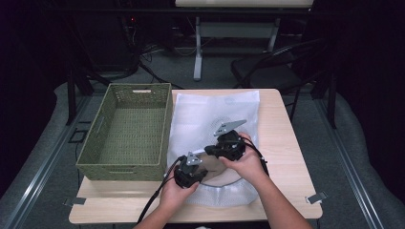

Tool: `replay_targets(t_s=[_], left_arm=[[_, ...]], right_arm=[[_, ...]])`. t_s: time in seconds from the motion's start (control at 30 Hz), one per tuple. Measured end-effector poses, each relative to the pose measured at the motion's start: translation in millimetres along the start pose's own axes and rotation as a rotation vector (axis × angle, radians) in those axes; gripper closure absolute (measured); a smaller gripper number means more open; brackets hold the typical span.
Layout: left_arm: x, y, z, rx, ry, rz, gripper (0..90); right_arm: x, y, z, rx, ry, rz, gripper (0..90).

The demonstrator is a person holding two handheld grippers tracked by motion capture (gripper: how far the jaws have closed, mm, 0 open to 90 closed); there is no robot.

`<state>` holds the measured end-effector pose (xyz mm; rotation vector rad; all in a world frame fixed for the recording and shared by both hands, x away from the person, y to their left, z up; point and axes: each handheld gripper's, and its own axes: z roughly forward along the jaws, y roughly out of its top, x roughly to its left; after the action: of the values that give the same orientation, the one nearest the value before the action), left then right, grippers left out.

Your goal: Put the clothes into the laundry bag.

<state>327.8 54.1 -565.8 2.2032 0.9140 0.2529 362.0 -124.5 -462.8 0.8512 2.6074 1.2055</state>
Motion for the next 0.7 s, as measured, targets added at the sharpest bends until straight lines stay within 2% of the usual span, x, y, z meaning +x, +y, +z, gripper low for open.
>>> replay_targets(t_s=[0.17,0.27,0.37,0.47,0.7], left_arm=[[-0.7,1.8,-13.0,-0.008,-0.007,0.004,54.9],[-3.0,1.4,-24.7,-0.012,0.001,0.025,50.9],[-4.8,0.5,-36.4,-0.01,0.006,0.046,50.2],[-5.7,-0.1,-50.2,-0.025,-0.002,0.051,50.2],[-6.5,5.8,-73.7,-0.06,0.012,0.08,50.5]], right_arm=[[-1.7,-1.4,0.9,0.0,-0.001,0.01,88.6],[-2.6,-1.7,0.3,0.001,-0.001,0.01,88.6],[-2.6,-1.8,0.1,0.0,-0.002,0.013,88.6],[-2.4,-2.0,0.7,-0.002,-0.001,0.014,88.6],[-1.7,-2.2,1.2,0.0,-0.002,0.019,88.6]])
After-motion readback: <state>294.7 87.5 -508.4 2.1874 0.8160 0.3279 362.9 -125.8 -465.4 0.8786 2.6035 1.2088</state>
